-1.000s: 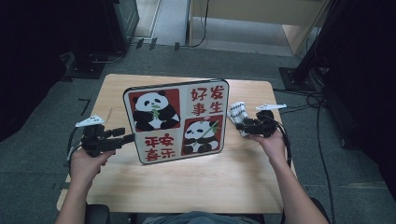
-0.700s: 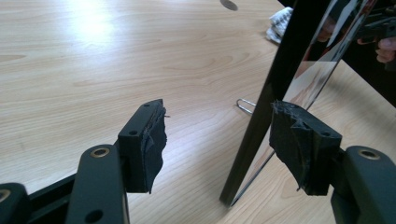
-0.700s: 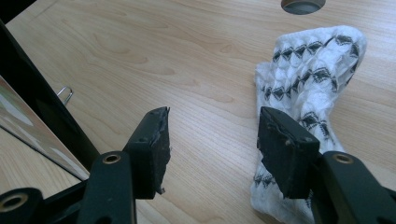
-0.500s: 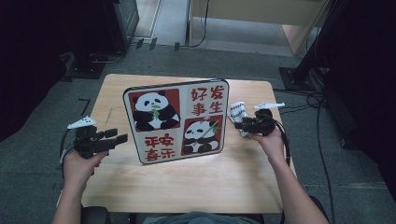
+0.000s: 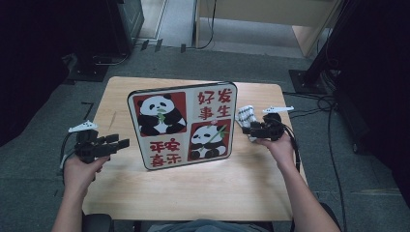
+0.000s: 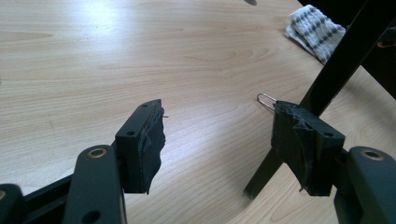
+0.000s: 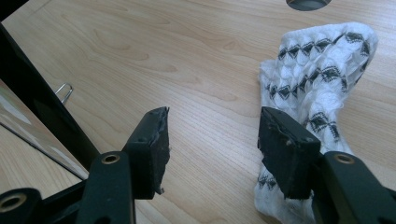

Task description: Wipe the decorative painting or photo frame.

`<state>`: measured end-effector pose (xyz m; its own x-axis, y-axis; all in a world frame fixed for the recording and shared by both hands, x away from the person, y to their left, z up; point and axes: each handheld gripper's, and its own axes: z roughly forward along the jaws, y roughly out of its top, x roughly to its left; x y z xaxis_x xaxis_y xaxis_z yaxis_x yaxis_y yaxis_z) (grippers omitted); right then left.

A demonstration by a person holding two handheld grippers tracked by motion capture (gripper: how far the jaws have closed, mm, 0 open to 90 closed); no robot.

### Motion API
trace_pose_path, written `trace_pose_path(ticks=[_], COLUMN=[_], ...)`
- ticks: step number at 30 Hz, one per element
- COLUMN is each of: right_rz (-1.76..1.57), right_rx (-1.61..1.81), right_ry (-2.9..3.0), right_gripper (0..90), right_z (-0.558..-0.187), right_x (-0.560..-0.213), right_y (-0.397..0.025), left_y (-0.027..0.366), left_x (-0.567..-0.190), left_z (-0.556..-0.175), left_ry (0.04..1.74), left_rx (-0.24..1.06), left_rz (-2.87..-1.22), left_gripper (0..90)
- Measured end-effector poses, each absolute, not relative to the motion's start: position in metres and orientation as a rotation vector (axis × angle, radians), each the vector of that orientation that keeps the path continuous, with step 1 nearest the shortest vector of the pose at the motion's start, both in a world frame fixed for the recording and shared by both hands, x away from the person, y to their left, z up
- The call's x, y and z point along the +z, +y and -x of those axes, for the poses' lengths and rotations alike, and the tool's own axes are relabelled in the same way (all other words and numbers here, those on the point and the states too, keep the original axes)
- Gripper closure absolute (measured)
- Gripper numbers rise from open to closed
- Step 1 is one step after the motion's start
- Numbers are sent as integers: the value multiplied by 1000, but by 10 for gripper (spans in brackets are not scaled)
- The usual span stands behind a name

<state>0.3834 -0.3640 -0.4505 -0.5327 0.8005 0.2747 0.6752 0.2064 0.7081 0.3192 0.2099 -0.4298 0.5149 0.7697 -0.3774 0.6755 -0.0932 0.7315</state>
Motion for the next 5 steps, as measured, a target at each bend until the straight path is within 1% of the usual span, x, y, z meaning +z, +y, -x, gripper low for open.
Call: trace_pose_path(ticks=[5], right_rz=[-1435], right_rx=[1228], right_ry=[2317], right_gripper=[434], right_z=[-384], right_x=[-451], right_y=[-364], left_y=[209], left_x=[-430], left_z=[-319], left_ry=[1203], left_rx=[131], left_rz=[-1813], left_gripper=[332])
